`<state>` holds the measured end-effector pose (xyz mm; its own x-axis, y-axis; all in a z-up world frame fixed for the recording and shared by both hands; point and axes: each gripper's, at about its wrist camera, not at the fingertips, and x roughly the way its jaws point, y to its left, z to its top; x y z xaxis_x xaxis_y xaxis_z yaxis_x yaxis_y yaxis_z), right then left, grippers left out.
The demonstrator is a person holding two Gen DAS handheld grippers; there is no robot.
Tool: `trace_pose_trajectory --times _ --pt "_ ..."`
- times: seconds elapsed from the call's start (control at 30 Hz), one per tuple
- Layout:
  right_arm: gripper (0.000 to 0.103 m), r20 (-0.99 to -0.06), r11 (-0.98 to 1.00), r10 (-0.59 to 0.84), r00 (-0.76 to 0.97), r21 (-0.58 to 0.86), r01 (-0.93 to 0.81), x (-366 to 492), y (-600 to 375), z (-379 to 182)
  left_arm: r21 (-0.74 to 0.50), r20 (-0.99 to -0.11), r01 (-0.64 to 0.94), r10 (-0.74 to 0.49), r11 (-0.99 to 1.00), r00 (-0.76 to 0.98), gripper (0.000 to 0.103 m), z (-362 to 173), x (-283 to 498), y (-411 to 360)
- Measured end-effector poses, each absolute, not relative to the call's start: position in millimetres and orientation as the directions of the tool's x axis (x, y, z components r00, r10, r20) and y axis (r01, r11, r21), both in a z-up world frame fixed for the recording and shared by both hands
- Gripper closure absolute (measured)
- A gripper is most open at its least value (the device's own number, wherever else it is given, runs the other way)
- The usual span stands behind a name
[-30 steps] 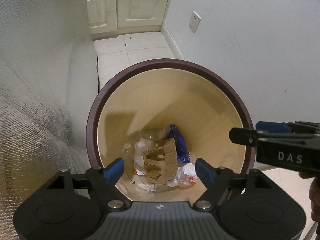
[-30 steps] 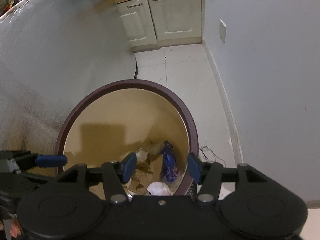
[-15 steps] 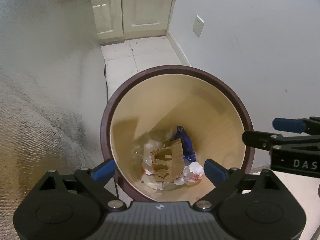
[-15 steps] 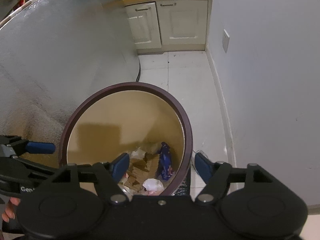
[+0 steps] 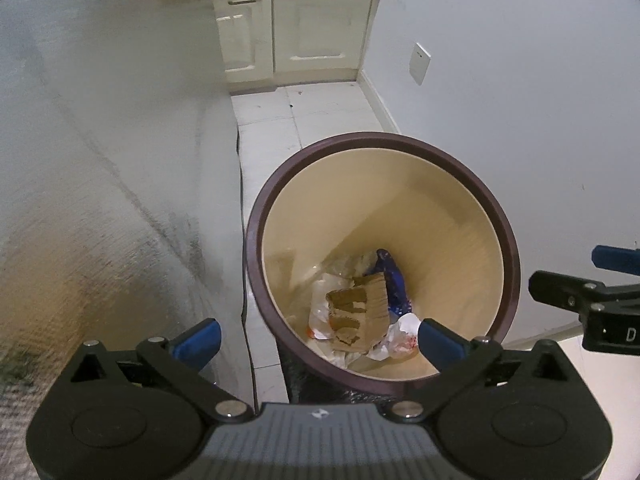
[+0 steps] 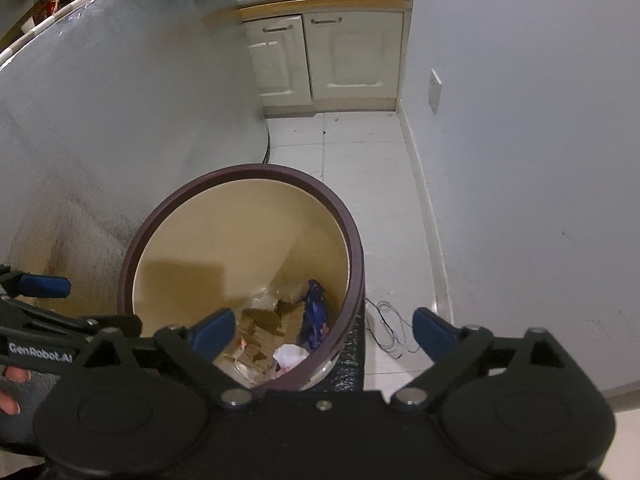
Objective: Collect trash
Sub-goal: 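Move both open tools up from the bin back to the counter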
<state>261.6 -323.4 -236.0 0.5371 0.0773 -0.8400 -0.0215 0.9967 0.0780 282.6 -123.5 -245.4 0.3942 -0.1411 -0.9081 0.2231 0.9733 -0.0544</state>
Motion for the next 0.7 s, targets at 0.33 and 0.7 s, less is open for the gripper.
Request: trace_pose_trajectory --times 0.33,0.7 --pt "0.0 -0.837 0.999 0.048 0.545 0.045 -0.02 238 -320 -231 -0.043 -0.888 0.223 -0.139 0.974 0.437 0.0 -229 262 -115" --pt "0.0 -0.808 0.999 0.028 0.588 0.034 -0.001 205 -320 -214 -0.042 -0.847 0.236 -0.16 0.971 0.506 0.0 -202 231 -110"
